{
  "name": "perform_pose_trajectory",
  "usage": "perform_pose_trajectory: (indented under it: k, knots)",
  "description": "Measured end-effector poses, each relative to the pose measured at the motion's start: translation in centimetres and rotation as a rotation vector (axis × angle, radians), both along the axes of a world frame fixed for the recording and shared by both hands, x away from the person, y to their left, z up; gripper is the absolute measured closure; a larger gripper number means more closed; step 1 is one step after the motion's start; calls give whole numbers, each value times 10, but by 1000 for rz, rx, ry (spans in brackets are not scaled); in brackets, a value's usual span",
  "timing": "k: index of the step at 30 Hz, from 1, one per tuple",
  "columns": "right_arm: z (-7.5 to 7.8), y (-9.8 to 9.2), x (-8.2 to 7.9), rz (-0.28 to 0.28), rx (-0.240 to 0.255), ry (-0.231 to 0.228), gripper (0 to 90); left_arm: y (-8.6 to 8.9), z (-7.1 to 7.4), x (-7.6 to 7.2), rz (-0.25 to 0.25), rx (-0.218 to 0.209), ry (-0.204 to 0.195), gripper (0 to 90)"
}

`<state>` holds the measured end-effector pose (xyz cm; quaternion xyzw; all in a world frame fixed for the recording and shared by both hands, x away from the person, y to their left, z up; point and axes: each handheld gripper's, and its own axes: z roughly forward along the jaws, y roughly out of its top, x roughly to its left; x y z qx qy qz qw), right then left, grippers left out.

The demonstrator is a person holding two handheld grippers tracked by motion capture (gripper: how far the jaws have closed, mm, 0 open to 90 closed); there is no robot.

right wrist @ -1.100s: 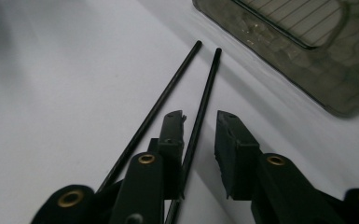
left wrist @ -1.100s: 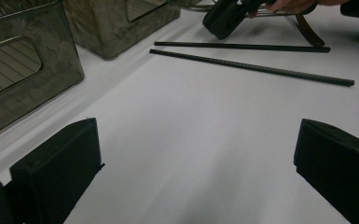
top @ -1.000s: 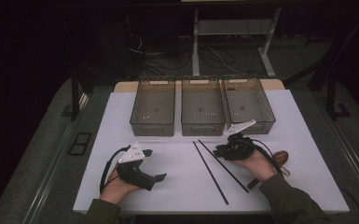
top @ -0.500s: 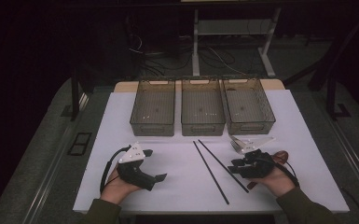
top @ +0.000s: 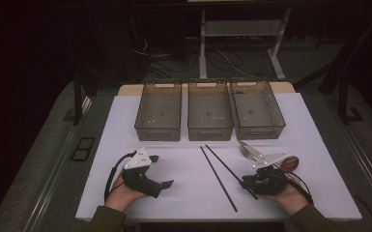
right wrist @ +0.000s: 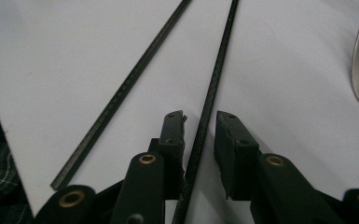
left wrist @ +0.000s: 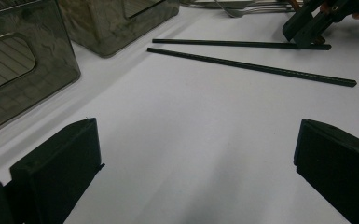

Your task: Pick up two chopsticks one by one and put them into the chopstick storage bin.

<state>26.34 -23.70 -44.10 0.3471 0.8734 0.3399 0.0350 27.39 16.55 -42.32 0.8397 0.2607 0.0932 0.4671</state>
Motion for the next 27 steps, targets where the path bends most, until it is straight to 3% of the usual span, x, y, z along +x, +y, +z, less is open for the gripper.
perform_pose_trajectory:
  k: [13, 27]
  knots:
    - [-2, 7, 1, -18, -37, -29, 807, 0, 0, 0, -3, 2, -4, 0]
    - [-2, 11, 0, -88, -47, -7, 844, 0, 0, 0, -2, 3, -3, 0]
